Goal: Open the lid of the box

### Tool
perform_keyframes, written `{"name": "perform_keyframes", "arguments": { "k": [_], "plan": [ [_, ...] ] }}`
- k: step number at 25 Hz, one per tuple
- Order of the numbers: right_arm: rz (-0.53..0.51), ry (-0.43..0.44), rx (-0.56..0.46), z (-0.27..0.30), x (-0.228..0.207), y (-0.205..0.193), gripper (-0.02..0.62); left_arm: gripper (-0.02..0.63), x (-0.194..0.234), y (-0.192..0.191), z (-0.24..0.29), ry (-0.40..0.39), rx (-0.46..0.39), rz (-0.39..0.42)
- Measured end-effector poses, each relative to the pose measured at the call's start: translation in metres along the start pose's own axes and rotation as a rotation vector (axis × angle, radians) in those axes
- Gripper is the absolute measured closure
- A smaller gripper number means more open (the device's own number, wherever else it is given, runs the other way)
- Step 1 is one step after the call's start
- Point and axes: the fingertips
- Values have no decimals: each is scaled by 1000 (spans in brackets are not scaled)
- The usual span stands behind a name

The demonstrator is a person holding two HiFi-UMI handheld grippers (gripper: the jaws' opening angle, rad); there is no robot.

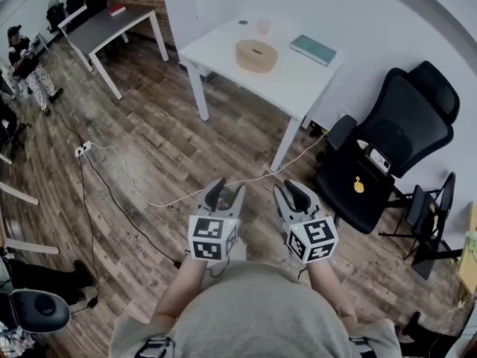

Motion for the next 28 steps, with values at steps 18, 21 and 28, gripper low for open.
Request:
{"name": "perform_keyframes", "arguments": {
  "k": [18,21,28],
  "plan": [
    [27,-44,4,170,-33,67,388,410,138,81,109,-16,6,10],
    [30,-59,4,195,-37,74,377,410,159,89,125,-24,11,8],
    [25,-80,8,255,-43,87,368,410,205,100,163,-54,29,9]
  ]
}}
Point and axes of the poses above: the fingertips, and each gripper's own axes: z forward along the fingers, x to its left, y out of its top, and after that the axes turned 1 degree about x, right-handed
